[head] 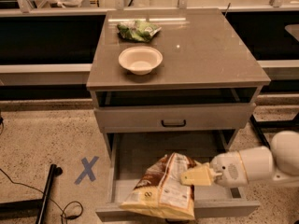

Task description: Place brown chip bag into middle drawer

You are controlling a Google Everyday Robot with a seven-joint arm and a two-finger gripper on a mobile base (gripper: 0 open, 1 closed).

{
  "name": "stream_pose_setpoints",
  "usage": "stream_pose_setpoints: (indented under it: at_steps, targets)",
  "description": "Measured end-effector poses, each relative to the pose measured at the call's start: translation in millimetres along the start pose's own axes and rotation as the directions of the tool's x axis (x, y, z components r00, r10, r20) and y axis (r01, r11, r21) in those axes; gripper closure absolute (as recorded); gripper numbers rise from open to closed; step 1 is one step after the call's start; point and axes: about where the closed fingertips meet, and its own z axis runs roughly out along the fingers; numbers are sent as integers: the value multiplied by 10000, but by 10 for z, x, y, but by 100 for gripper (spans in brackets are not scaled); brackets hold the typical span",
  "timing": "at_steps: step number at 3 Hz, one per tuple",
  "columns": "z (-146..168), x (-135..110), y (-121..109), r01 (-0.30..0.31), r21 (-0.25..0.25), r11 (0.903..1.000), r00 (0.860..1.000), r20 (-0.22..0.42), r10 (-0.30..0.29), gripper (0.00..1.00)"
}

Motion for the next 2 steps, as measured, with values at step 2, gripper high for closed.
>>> stream_pose_setpoints:
  at_steps: [2]
  targets:
    - [-517,-831,924,1849,1109,9765,9809,-810,-1766,100]
